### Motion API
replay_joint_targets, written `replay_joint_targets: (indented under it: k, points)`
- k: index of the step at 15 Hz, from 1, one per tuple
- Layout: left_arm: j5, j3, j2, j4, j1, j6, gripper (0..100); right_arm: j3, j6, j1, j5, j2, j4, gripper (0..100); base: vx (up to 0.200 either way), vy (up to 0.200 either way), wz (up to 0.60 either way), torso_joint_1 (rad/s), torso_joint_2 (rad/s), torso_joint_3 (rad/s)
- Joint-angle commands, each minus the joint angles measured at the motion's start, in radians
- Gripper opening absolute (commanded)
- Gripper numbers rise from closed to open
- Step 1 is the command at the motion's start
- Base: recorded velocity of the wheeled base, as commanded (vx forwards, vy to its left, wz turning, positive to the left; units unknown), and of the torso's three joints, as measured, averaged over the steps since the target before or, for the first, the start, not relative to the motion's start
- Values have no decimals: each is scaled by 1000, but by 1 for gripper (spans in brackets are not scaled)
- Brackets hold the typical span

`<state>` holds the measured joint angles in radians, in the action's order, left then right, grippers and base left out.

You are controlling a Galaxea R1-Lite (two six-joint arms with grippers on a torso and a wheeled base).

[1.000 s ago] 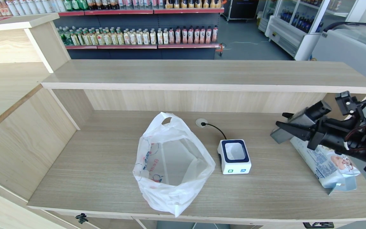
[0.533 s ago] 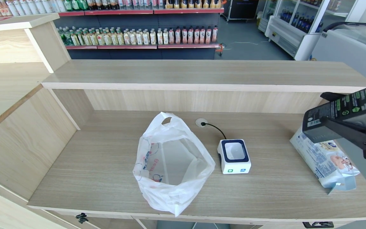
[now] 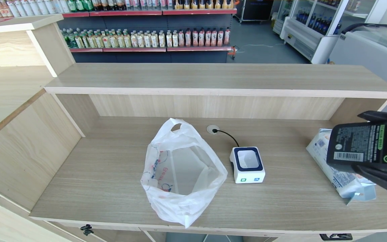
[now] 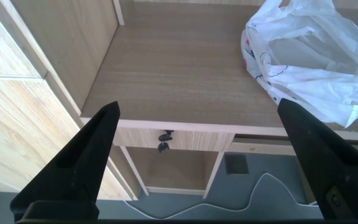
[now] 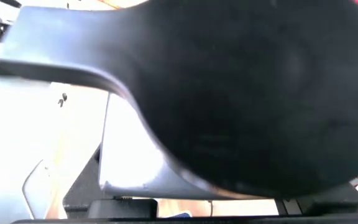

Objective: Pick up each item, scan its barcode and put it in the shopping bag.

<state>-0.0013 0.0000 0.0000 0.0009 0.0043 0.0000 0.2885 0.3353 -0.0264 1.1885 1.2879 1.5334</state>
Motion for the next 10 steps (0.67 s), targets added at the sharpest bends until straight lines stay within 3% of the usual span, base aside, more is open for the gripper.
replay_joint_targets:
  k: [1, 7, 10]
  points:
    - [0, 0, 0, 1, 0, 0, 100, -19, 48, -30, 3, -1, 1, 0, 0, 0, 0, 0, 0, 0]
    - [0, 0, 0, 1, 0, 0, 100, -6, 91, -230, 117, -12, -4, 0, 0, 0, 0, 0, 0, 0]
    - [0, 0, 0, 1, 0, 0, 100, 24, 194, -302, 187, 53, -36, 0, 0, 0, 0, 0, 0, 0]
